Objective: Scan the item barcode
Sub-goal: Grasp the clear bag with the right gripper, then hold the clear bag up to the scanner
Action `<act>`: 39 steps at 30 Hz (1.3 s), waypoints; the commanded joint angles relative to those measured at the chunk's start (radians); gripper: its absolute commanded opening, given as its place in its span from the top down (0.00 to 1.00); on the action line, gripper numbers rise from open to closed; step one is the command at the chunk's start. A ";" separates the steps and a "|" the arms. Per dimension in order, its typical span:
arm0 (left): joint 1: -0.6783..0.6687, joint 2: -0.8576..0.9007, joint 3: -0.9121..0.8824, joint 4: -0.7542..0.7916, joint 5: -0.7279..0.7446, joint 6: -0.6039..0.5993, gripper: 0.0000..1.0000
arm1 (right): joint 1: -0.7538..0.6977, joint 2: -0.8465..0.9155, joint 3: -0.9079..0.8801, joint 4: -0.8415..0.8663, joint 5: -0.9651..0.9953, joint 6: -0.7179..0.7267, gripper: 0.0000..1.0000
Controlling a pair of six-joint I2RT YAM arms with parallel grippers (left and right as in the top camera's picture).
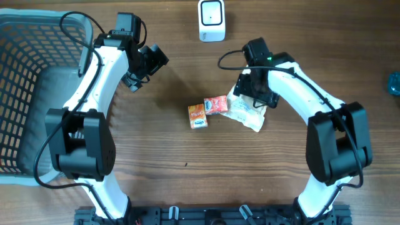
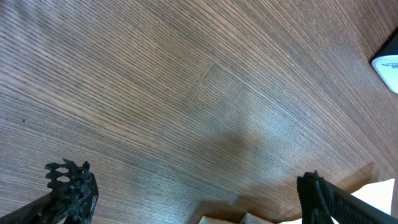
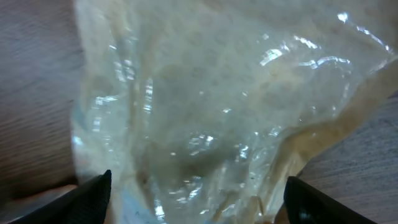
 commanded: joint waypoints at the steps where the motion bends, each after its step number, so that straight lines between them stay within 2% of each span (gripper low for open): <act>1: 0.005 0.001 0.000 -0.001 -0.006 -0.021 0.00 | 0.005 0.021 -0.081 0.056 0.045 0.046 0.13; 5: 0.005 0.001 0.000 -0.001 -0.006 -0.021 0.00 | 0.005 0.025 -0.142 0.127 0.045 0.047 0.22; 10: 0.005 0.001 0.000 -0.001 -0.006 -0.020 0.00 | 0.005 0.025 -0.144 0.151 0.045 0.043 0.44; 12: 0.005 0.001 0.000 -0.001 -0.006 -0.021 0.00 | 0.005 0.025 -0.122 0.144 0.045 0.024 0.56; 15: 0.005 0.001 0.000 -0.001 -0.006 -0.021 0.00 | 0.005 0.024 -0.079 0.107 0.045 0.013 0.62; 18: 0.005 0.001 0.000 -0.001 -0.006 -0.021 0.00 | 0.005 0.024 -0.017 0.062 0.045 -0.024 0.73; 21: 0.005 0.001 0.000 -0.001 -0.006 -0.021 0.00 | 0.005 0.022 0.034 0.034 0.039 -0.039 0.78; 23: 0.005 0.001 0.000 -0.001 -0.006 -0.021 0.00 | 0.005 0.021 0.063 0.038 0.016 -0.064 0.88; 33: 0.005 0.001 0.000 -0.001 -0.006 -0.021 0.00 | 0.005 0.021 0.281 0.071 -0.024 -0.061 0.89; 39: 0.005 0.001 0.000 -0.001 -0.006 -0.021 0.00 | 0.005 0.021 0.300 0.127 -0.024 -0.057 0.88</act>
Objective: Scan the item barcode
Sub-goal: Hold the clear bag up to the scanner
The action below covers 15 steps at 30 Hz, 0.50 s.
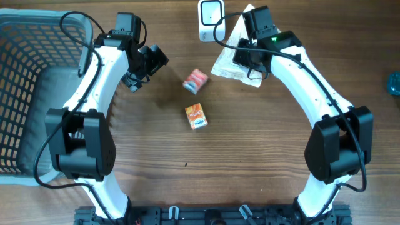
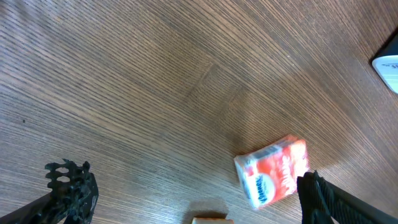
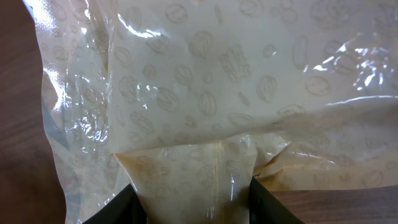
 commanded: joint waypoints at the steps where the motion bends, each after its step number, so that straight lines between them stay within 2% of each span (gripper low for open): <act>1: 0.005 0.001 0.000 -0.001 -0.006 -0.021 0.00 | 0.002 0.008 0.024 0.076 -0.021 -0.002 0.87; 8: 0.003 0.001 0.000 -0.001 -0.006 -0.021 0.00 | 0.003 0.028 0.024 0.446 -0.092 0.179 0.84; 12: 0.003 0.001 0.000 -0.001 -0.006 -0.021 0.00 | 0.003 0.100 0.024 0.690 -0.179 0.319 0.82; 15: 0.003 0.001 0.000 -0.001 -0.006 -0.021 0.00 | 0.003 0.169 0.024 0.805 -0.187 0.422 0.80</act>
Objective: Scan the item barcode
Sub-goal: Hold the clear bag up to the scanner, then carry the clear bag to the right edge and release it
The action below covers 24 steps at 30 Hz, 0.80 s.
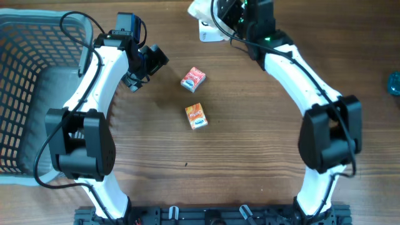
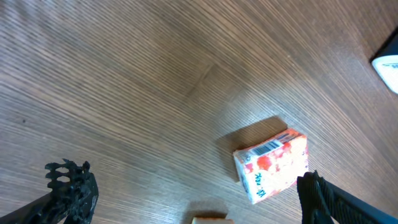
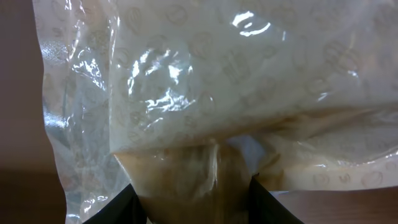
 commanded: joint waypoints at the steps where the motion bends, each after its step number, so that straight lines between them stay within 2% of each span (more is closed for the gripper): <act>1: 0.003 0.001 0.000 -0.001 -0.006 -0.021 0.00 | 0.003 0.101 0.015 0.088 -0.041 0.152 0.78; 7: 0.003 0.001 0.000 -0.002 -0.006 -0.021 0.00 | 0.003 0.192 0.015 0.130 -0.024 0.251 0.76; 12: 0.003 0.001 0.000 -0.002 -0.006 -0.021 0.00 | 0.004 0.194 0.015 0.135 -0.051 0.252 0.74; 18: 0.003 0.001 0.000 -0.002 -0.006 -0.021 0.00 | -0.007 0.187 0.028 0.148 -0.064 0.174 0.75; 24: 0.003 0.001 0.000 -0.001 -0.006 -0.021 0.00 | -0.140 0.054 0.047 0.055 -0.072 0.144 0.75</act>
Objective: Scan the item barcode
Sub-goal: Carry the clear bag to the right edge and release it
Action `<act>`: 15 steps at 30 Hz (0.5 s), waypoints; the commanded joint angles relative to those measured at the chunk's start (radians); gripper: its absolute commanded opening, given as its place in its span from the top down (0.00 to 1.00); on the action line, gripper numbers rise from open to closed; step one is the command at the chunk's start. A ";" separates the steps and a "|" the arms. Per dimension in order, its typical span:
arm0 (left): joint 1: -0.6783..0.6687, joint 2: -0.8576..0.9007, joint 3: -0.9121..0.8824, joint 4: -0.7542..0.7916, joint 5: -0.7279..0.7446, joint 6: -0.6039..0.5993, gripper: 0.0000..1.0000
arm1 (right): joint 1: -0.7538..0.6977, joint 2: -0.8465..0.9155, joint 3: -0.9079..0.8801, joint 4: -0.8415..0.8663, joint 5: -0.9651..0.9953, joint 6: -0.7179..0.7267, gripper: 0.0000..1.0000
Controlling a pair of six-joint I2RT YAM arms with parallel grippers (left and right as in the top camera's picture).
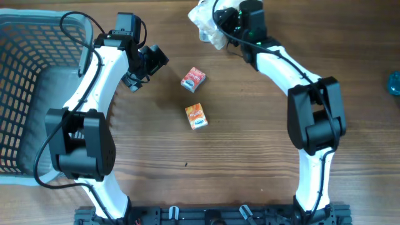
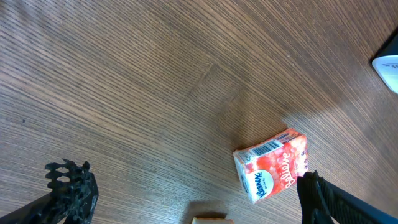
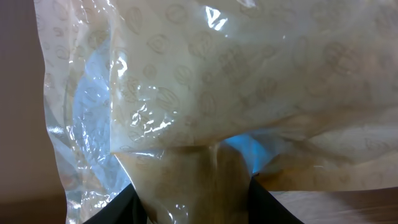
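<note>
A clear crinkly plastic bag (image 1: 205, 20) printed with nut shapes hangs at the table's far edge with my right gripper (image 1: 224, 19) shut on it. The bag covers most of the white scanner (image 1: 209, 37). In the right wrist view the bag (image 3: 205, 81) fills the frame, pinched between the fingers (image 3: 118, 205), and a blue glow shows through it. My left gripper (image 1: 149, 69) stands open over bare wood, left of a red tissue pack (image 1: 193, 79). The left wrist view shows that pack (image 2: 270, 165) and a corner of the scanner (image 2: 388, 66).
An orange carton (image 1: 196, 116) lies below the red pack, and its top edge (image 2: 211, 219) shows in the left wrist view. A grey mesh basket (image 1: 31, 87) fills the left side. A teal object (image 1: 394, 82) sits at the right edge.
My right gripper has brought the bag down from the scanner's upper left to lie over the scanner, and a blue glow now shows through the plastic. The left arm and both packs are unmoved.
My right gripper stood over the bag lying beside the two packs at mid-table. Then the bag was held up near the scanner and the red pack was displaced up-left. Then the bag was at the scanner's top, and now it covers the scanner.
</note>
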 commanded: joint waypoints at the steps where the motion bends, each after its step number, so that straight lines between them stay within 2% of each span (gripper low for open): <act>1: 0.003 0.001 0.000 -0.001 -0.006 -0.021 0.00 | -0.127 -0.146 0.038 -0.066 -0.005 -0.044 0.75; 5: 0.003 0.001 0.000 -0.001 -0.006 -0.021 0.00 | -0.289 -0.228 0.038 -0.270 0.074 -0.076 0.75; 11: 0.003 0.001 0.000 -0.001 -0.006 -0.021 0.00 | -0.591 -0.243 0.037 -0.600 0.135 -0.079 0.79; 13: 0.003 0.001 0.000 -0.001 -0.006 -0.021 0.00 | -0.669 -0.243 0.037 -0.667 0.185 -0.090 0.80; 15: 0.003 0.001 0.000 -0.001 -0.006 -0.021 0.00 | -0.749 -0.243 0.036 -0.703 0.244 -0.159 0.78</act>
